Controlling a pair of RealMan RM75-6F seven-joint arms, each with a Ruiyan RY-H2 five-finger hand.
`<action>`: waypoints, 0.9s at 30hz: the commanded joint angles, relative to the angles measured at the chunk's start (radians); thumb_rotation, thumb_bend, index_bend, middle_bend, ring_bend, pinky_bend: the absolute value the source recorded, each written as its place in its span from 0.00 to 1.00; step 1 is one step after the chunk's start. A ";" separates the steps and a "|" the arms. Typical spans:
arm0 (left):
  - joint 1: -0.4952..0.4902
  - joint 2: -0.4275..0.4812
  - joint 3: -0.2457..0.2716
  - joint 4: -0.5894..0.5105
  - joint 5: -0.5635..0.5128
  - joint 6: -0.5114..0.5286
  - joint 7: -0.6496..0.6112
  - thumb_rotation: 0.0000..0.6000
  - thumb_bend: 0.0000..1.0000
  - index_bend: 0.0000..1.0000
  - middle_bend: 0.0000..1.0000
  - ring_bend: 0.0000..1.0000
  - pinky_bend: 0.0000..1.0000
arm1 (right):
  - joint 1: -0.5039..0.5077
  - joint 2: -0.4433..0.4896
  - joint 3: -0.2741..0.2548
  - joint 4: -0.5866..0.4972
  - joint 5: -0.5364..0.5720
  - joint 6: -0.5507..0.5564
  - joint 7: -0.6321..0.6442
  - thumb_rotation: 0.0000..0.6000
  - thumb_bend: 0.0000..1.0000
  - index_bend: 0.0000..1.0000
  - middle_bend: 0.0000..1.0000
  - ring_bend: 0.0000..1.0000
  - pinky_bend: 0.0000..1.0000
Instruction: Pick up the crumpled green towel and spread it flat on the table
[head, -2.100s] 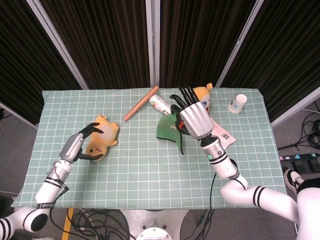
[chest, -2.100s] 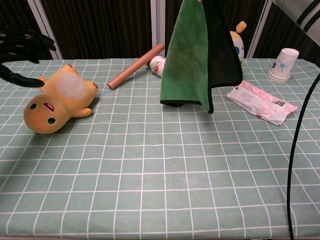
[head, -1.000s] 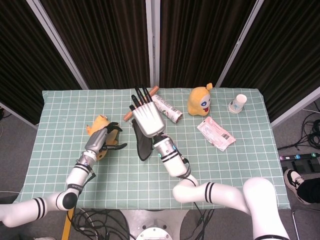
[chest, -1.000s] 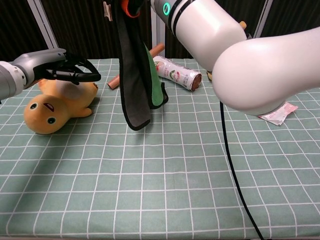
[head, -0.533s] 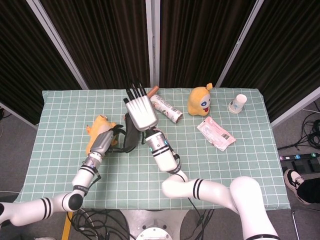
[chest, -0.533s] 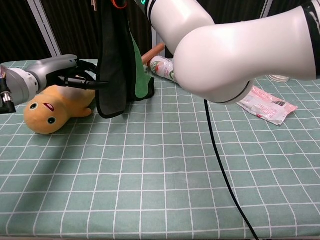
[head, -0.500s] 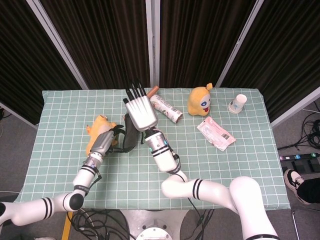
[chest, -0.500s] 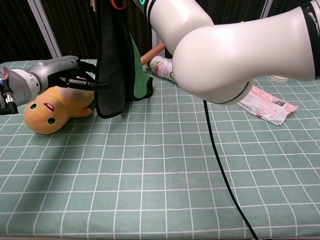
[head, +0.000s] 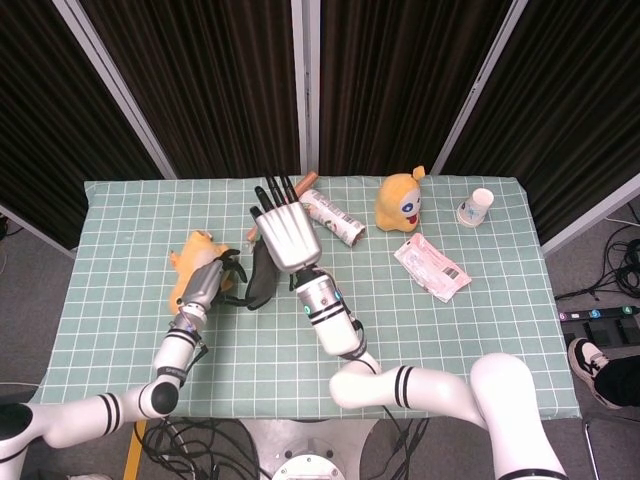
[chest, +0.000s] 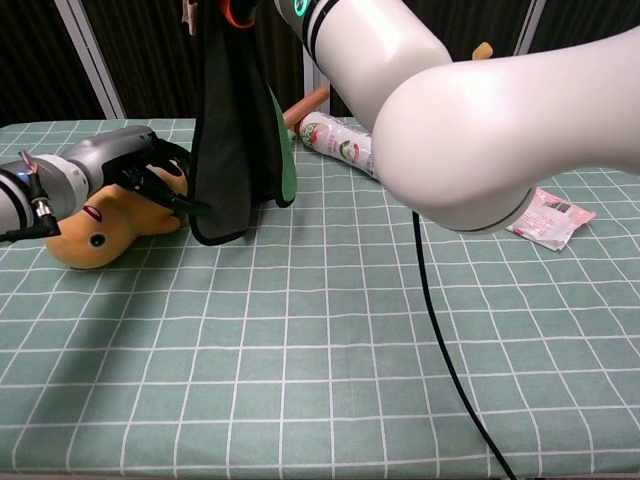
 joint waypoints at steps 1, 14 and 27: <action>0.008 -0.003 -0.001 0.003 0.006 -0.002 -0.015 0.92 0.21 0.63 0.27 0.21 0.25 | -0.020 0.017 -0.010 -0.033 0.005 0.011 0.009 1.00 0.37 0.72 0.22 0.00 0.00; 0.039 -0.024 -0.045 -0.005 0.066 -0.013 -0.162 1.00 0.43 0.81 0.42 0.24 0.25 | -0.098 0.101 -0.022 -0.210 0.024 0.054 0.054 1.00 0.36 0.72 0.21 0.00 0.00; 0.083 0.129 -0.035 -0.136 0.181 0.034 -0.158 1.00 0.47 0.83 0.44 0.24 0.25 | -0.238 0.313 -0.068 -0.372 0.012 0.006 0.220 1.00 0.36 0.72 0.21 0.00 0.00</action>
